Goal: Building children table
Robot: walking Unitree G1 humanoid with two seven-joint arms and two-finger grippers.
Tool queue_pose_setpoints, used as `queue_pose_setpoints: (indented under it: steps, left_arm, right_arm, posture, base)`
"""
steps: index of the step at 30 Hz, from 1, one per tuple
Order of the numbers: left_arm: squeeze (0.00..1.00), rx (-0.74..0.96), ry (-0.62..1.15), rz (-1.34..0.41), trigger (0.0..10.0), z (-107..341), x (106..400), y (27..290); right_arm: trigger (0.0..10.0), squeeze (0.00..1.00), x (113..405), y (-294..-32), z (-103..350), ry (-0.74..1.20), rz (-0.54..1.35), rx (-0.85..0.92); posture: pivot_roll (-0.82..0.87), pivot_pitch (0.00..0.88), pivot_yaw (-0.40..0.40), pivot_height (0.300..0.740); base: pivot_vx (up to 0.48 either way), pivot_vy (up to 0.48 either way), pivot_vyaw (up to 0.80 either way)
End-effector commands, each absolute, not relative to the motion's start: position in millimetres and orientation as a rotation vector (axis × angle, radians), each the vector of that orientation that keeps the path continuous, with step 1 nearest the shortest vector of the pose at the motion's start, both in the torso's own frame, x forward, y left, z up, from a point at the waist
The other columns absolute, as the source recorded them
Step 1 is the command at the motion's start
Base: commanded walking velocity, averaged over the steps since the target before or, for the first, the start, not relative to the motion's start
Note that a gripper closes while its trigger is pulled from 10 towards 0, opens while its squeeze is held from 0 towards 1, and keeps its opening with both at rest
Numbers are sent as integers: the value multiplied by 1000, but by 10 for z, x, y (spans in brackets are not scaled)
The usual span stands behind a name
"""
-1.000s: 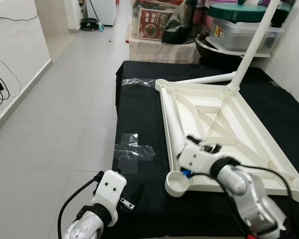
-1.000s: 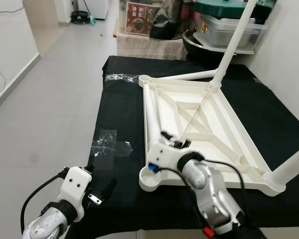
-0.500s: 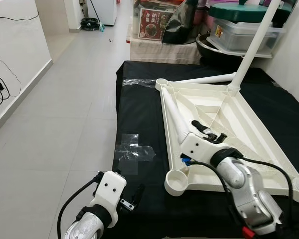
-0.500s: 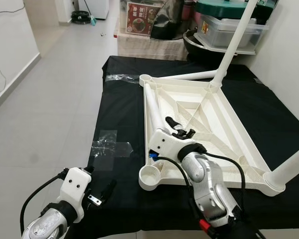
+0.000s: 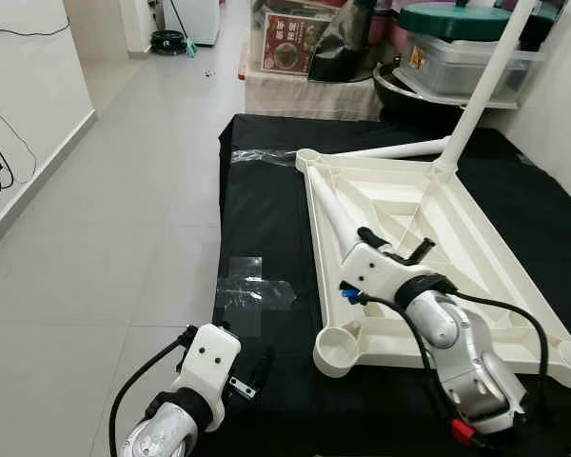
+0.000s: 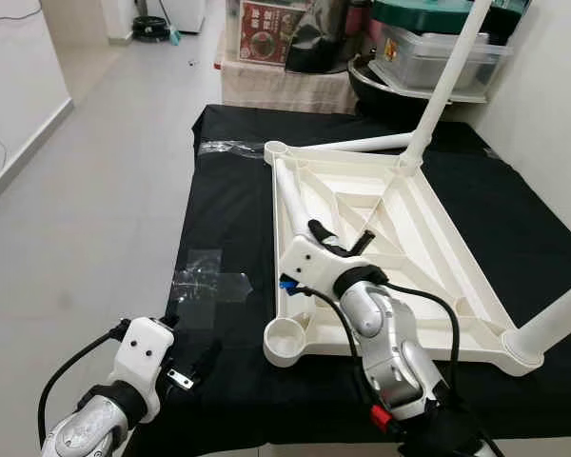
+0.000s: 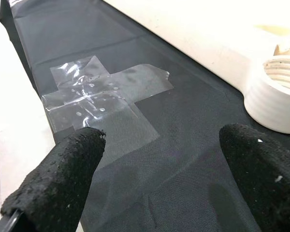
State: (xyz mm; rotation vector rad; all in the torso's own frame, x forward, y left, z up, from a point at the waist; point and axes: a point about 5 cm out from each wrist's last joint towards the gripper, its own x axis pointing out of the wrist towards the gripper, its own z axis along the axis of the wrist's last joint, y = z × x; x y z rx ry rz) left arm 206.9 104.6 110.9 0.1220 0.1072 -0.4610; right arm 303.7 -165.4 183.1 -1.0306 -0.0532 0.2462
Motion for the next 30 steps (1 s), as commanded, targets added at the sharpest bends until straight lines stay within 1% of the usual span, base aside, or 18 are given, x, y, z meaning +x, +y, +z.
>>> queue_pose_setpoints:
  steps: [1,2,3,4,5,6,8,9,12,14,18,19,21,23,26,28,29,30]
  left_arm:
    - [0,125,112,-463,10000,1099,2070,1040]
    - [0,126,112,-464,10000,1096,2073,1043]
    - [0,128,112,-465,10000,1094,2078,1046]
    - [0,128,112,-465,10000,1094,2078,1046]
    - [0,130,112,-466,10000,1094,2082,1048]
    - [0,130,112,-466,10000,1094,2082,1048]
    - [0,130,113,-466,10000,1089,2092,1056]
    - [0,130,113,-466,10000,1089,2092,1056]
    - [0,128,115,-465,10000,1085,2103,1063]
    - [0,128,115,-465,10000,1085,2103,1063]
    - [0,128,124,-468,10000,1075,2106,1068]
    - [0,119,129,-467,10000,1070,2112,1075]
    - [0,119,129,-467,10000,1070,2112,1075]
    - [0,112,134,-466,10000,1071,2131,1088]
    - [0,109,133,-466,10000,1073,2138,1093]
    - [0,92,131,-457,10000,1086,2154,1110]
    - [24,74,125,-448,10000,1103,2171,1124]
    - [894,55,118,-442,10000,1124,2185,1138]
  right_arm:
    - [0,0,3046,-1707,1855,-50,231,-1000]
    - [0,0,3052,-1737,1856,-39,224,-980]
    - [0,0,3059,-1754,1876,-36,238,-912]
    - [0,0,3059,-1754,1876,-36,238,-912]
    - [0,0,3071,-1799,1916,-32,227,-811]
    - [0,0,3071,-1799,1916,-32,227,-811]
    - [0,0,3092,-1924,2021,-46,199,-649]
    - [0,0,3092,-1924,2021,-46,199,-649]
    - [0,0,3110,-2045,2093,-60,164,-608]
    - [0,0,3110,-2045,2093,-60,164,-608]
    - [0,0,3097,-2139,2137,-69,216,-620]
    - [0,0,3078,-2207,2150,-69,256,-614]
    - [0,0,3078,-2207,2150,-69,256,-614]
    - [0,0,3040,-2318,2164,-59,312,-510]
    - [0,0,3025,-2344,2175,-65,324,-455]
    - [0,0,3000,-2359,2202,-85,340,-306]
    - [0,0,2980,-2353,2207,-95,361,-229]
    - [0,0,2962,-2344,2205,-100,376,-161]
  posture:
    - [45,51,-109,740]
    - [46,51,-108,740]
    - [46,46,-108,740]
    - [46,46,-108,740]
    - [46,46,-108,740]
    - [46,46,-108,740]
    - [45,45,-101,740]
    - [45,45,-101,740]
    - [46,41,-100,740]
    - [46,41,-100,740]
    - [47,40,-95,740]
    - [45,39,-90,740]
    - [45,39,-90,740]
    - [51,41,-91,740]
    - [51,40,-90,740]
    - [54,33,-93,740]
    - [53,37,-94,740]
    - [52,36,-94,740]
  base:
    - [0,0,0]
    - [0,0,0]
    - [0,0,0]
    - [0,0,0]
    - [0,0,0]
    - [0,0,0]
    - [0,0,0]
    - [0,0,0]
    - [0,0,0]
    - [0,0,0]
    - [0,0,0]
    - [0,0,0]
    - [0,0,0]
    - [0,0,0]
    - [0,0,0]
    - [0,0,0]
    - [0,0,0]
    - [0,0,0]
